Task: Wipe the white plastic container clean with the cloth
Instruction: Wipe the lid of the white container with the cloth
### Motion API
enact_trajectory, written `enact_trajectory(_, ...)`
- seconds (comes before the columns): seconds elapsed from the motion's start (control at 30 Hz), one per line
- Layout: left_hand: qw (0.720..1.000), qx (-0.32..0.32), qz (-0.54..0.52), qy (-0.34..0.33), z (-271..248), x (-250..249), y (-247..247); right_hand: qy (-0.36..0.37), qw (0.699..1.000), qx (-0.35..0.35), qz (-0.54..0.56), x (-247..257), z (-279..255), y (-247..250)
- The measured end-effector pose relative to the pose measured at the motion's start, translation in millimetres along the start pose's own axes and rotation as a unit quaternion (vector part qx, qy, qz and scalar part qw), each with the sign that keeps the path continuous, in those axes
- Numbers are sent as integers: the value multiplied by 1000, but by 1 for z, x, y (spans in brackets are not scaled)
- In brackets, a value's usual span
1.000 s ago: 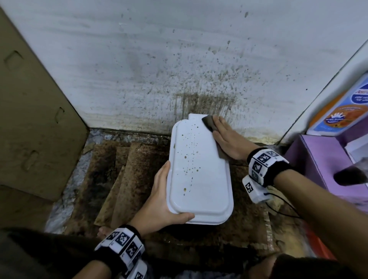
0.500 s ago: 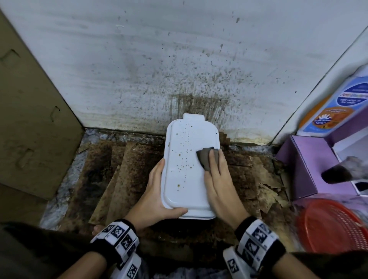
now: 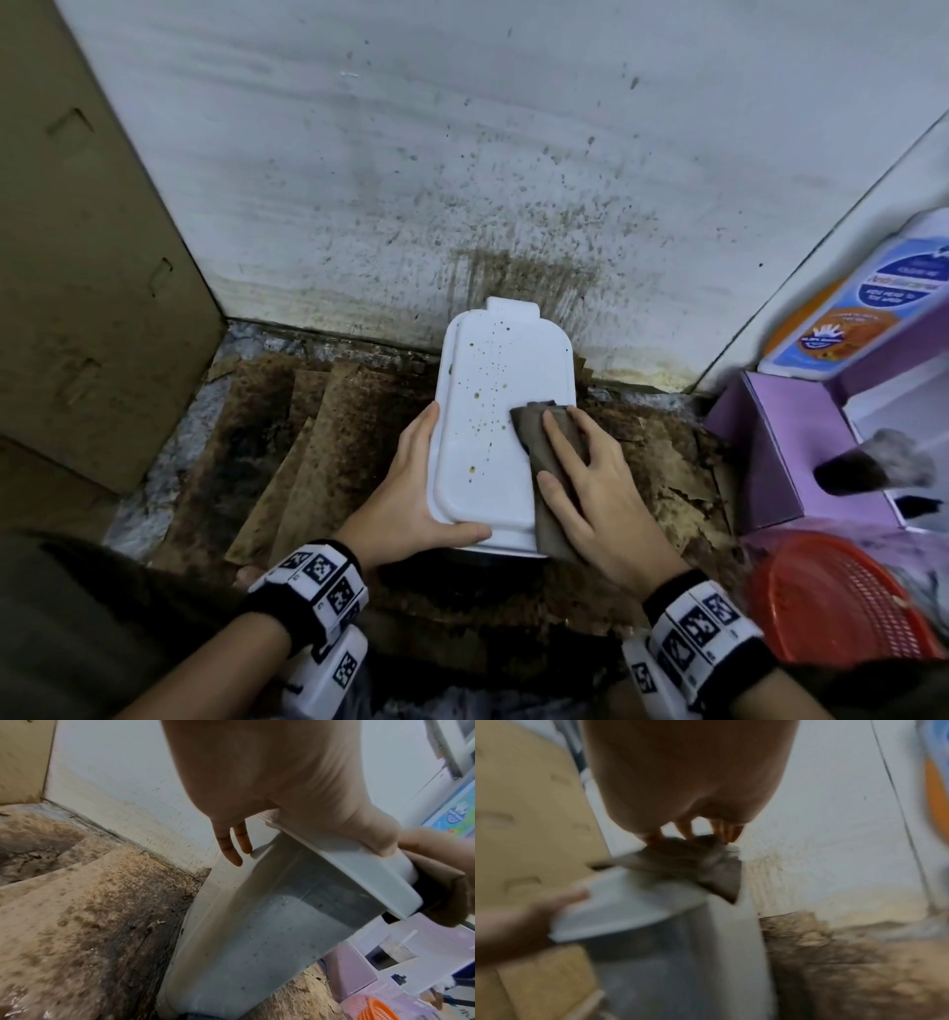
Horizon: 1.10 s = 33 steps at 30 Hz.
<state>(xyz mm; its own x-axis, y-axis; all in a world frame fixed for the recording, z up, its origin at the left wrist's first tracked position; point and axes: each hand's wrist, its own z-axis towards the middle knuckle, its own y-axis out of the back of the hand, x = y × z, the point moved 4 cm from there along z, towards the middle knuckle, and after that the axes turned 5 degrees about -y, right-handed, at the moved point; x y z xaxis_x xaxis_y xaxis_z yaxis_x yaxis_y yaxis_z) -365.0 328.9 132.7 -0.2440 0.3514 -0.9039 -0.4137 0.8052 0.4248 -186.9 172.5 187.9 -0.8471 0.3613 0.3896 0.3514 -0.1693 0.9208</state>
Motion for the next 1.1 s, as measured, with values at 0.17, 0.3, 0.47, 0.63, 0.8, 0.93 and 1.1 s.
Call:
enact_trajectory(0.17, 999, 46, -12, 13, -1, 0, 5, 66, 998, 9, 20, 2, 10, -8)
enact_trajectory(0.3, 999, 46, -22, 13, -1, 0, 4, 17, 998, 15, 64, 10, 21, -17)
enact_trajectory(0.47, 998, 57, -12, 7, 2, 2, 3, -5, 1000, 5, -21, 23, 26, -20)
enact_trajectory(0.63, 995, 95, -6, -21, 2, -1, 9, -14, 994, 8, -104, 38, 31, -23)
enact_trajectory(0.8, 997, 68, -16, -33, 1, -3, 10, -11, 994, 7, -105, 62, 38, -31)
enact_trajectory(0.93, 998, 66, -16, -19, 1, 0, 9, 4, 995, 6, -100, 87, 45, -41)
enact_trajectory(1.1, 997, 73, -4, -10, 0, -1, 11, 2, 995, -5, -101, 97, 53, -48)
